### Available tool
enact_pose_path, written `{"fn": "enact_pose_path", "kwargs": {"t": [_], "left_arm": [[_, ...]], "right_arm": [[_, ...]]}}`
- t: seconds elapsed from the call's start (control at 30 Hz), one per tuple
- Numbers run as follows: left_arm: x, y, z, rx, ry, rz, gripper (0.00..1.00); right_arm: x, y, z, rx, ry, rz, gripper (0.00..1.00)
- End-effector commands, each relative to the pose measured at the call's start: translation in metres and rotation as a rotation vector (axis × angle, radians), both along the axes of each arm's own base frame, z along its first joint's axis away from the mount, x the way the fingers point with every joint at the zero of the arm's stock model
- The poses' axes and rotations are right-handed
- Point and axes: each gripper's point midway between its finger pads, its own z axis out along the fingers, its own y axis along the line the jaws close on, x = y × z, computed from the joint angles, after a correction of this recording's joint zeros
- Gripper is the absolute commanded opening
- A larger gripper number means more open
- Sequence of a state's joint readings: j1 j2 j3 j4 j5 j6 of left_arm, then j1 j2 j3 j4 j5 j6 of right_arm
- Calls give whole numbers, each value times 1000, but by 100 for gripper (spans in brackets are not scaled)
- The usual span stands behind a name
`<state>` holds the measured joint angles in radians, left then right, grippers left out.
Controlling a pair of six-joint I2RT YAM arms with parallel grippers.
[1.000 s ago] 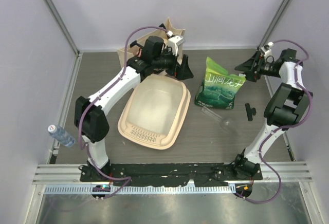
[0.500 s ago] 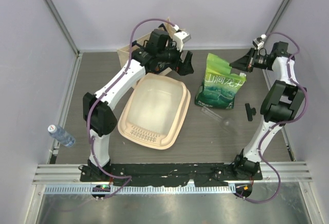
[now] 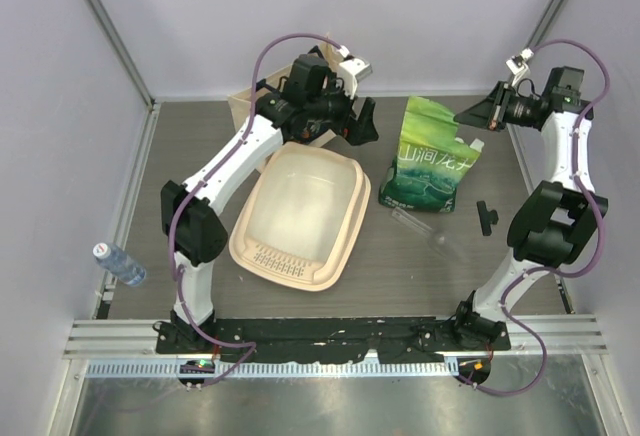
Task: Fill the litter box with clean litter
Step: Open the cat litter bag at the center of the board.
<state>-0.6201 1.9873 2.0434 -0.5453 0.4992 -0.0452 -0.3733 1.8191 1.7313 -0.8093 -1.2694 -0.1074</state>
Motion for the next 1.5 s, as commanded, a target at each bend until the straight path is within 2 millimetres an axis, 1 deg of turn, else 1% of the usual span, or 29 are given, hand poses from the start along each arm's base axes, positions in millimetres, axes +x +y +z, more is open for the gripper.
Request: {"fn": "enact_pose_path", "kwargs": {"t": [0.0, 0.03, 0.13, 0.17, 0.2, 0.27, 0.3, 0.37, 0.5, 0.6, 0.67, 0.8, 0.9, 0.93, 1.0, 1.03, 1.07, 1.1, 1.13, 1.17, 1.2, 1.23, 1.27, 1.3, 1.33, 1.37, 1.4, 1.43, 1.47], "left_arm": [[-6, -4, 39, -80, -94, -36, 95], [-7, -6, 42, -91, -110, -53, 96], [-5, -20, 55, -125, -216, -124, 98], [-7, -29, 58, -132, -240, -146, 98], [-2, -37, 48, -118, -256, -165, 99], [2, -49, 61, -150, -308, -180, 99], [9, -56, 50, -149, -299, -180, 99], [15, -64, 60, -193, -341, -185, 99], [6, -82, 66, -245, -377, -258, 99], [-2, -99, 60, -241, -387, -290, 98], [-2, -111, 52, -227, -415, -283, 96], [3, -120, 49, -238, -431, -270, 92], [-3, -124, 56, -263, -430, -294, 80], [-9, -125, 61, -277, -426, -317, 70], [-18, -127, 66, -304, -395, -344, 55], [-26, -128, 70, -323, -381, -383, 33], [-32, -130, 69, -329, -359, -395, 20], [-37, -131, 69, -337, -320, -398, 3], [-40, -131, 62, -330, -290, -404, 0], [-44, -131, 59, -329, -269, -413, 0], [-45, -131, 55, -325, -249, -409, 0], [-48, -128, 54, -324, -231, -403, 0], [-46, -127, 53, -318, -228, -386, 0], [-45, -124, 55, -318, -232, -374, 0], [-47, -121, 58, -320, -240, -362, 0], [-47, -118, 61, -324, -252, -352, 0], [-47, -117, 65, -326, -262, -341, 0], [-50, -113, 70, -333, -273, -337, 0], [-51, -111, 72, -336, -274, -334, 0]], "right_arm": [[-8, -2, 33, -141, -150, -24, 1], [-15, 0, 41, -186, -210, -14, 1], [-31, 1, 38, -260, -239, 7, 1], [-37, 3, 41, -277, -255, 17, 1], [-46, 6, 40, -278, -236, 28, 1], [-53, 8, 43, -299, -264, 49, 1], [-58, 10, 43, -300, -256, 54, 1], [-61, 9, 42, -321, -265, 53, 1], [-66, 8, 39, -353, -270, 52, 1], [-69, 10, 44, -356, -288, 56, 1], [-69, 11, 45, -359, -291, 58, 1], [-77, 14, 41, -378, -281, 76, 1], [-82, 16, 37, -412, -281, 87, 1], [-83, 16, 36, -419, -281, 87, 1], [-83, 16, 32, -420, -269, 82, 1], [-83, 15, 30, -420, -258, 78, 1], [-82, 14, 27, -418, -244, 75, 1], [-82, 14, 25, -417, -234, 75, 1], [-82, 12, 23, -425, -222, 69, 1], [-81, 10, 22, -426, -198, 53, 7], [-79, 7, 26, -440, -201, 36, 32], [-78, 3, 29, -456, -200, 19, 43], [-79, -10, 30, -483, -192, -20, 52], [-81, -16, 40, -514, -231, -39, 67], [-84, -20, 42, -547, -251, -41, 71], [-94, -23, 39, -580, -237, -32, 75], [-100, -26, 39, -666, -320, 31, 78], [-110, -23, 40, -702, -352, 73, 78], [-124, -22, 33, -722, -328, 113, 78]]}}
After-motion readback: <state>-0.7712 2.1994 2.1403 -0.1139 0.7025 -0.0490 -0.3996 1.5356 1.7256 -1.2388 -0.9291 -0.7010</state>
